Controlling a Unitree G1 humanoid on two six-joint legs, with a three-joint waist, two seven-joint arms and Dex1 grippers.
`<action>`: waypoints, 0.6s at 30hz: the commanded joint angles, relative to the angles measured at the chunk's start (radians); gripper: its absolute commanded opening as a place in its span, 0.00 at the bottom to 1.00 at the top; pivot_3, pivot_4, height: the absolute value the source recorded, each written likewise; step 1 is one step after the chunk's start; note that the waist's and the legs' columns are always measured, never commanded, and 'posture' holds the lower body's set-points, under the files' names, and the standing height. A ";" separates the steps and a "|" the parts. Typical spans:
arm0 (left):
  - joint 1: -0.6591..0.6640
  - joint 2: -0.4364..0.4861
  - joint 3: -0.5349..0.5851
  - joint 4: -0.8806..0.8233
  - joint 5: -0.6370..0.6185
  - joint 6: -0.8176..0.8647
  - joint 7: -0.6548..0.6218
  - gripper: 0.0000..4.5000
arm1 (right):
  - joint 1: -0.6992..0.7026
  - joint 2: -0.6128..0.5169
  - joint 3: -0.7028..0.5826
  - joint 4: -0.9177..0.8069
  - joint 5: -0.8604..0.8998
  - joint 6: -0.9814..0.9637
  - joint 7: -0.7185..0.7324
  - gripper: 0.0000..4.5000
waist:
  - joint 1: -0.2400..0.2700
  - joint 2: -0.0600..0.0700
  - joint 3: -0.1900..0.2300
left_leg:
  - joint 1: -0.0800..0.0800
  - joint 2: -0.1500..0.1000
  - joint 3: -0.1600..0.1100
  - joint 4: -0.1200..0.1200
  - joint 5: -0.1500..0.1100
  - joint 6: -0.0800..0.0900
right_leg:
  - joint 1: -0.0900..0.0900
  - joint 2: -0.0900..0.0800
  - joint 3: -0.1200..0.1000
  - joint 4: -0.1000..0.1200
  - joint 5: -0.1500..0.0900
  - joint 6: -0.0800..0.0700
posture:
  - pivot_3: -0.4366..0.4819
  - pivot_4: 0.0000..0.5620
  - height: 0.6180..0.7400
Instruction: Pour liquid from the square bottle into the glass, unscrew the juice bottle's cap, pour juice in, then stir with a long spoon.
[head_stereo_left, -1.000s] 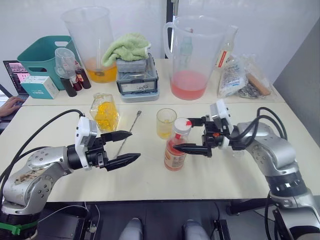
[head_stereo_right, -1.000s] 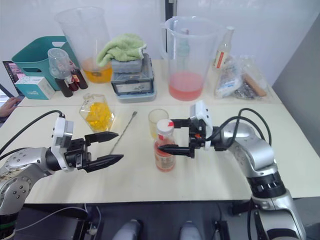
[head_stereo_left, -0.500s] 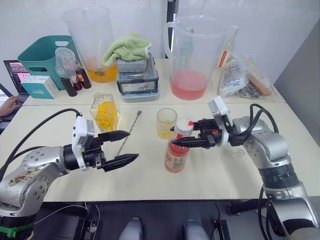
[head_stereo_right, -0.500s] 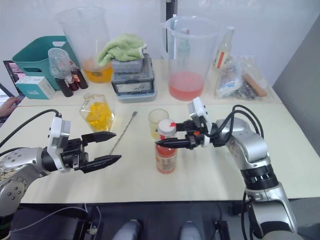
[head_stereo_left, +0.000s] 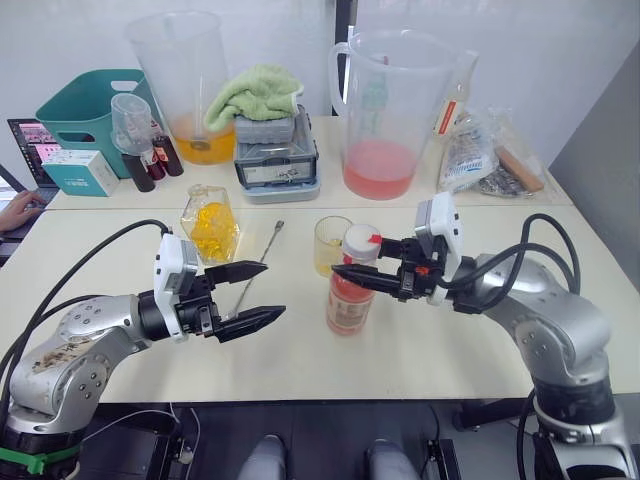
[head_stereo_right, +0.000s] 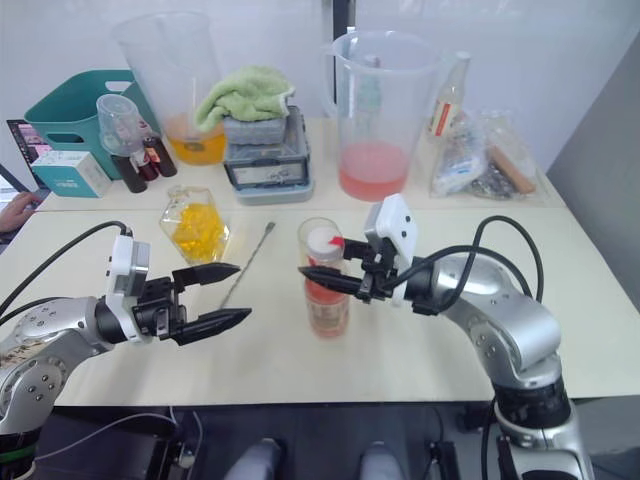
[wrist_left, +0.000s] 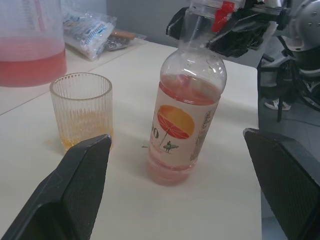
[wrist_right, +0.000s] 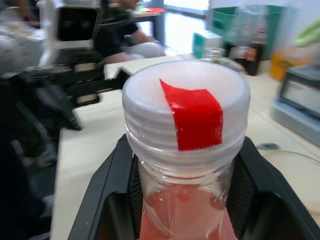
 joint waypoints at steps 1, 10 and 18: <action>-0.004 -0.004 0.008 -0.026 -0.003 -0.017 0.002 1.00 | 0.013 0.055 -0.047 -0.172 0.067 0.105 -0.211 0.35 | -0.002 0.000 0.000 | 0.000 0.000 0.000 0.000 0.000 0.000 | -0.001 0.000 0.000 0.001 0.000 0.000 | 0.48 0.27 1.00; -0.026 -0.019 -0.017 -0.010 0.003 -0.021 0.000 1.00 | 0.184 0.128 0.051 -0.287 -0.023 0.119 -0.422 0.35 | 0.000 0.000 0.000 | 0.000 0.000 0.000 0.000 0.000 0.000 | -0.002 0.000 0.000 0.002 0.000 0.000 | 0.48 0.27 1.00; -0.044 -0.021 -0.031 0.012 0.007 -0.030 -0.012 1.00 | 0.246 0.082 0.052 -0.259 -0.015 0.028 -0.320 0.82 | -0.005 0.000 0.000 | 0.006 0.000 0.001 -0.002 0.000 0.000 | 0.003 0.000 0.001 0.002 0.000 0.000 | 0.48 0.27 1.00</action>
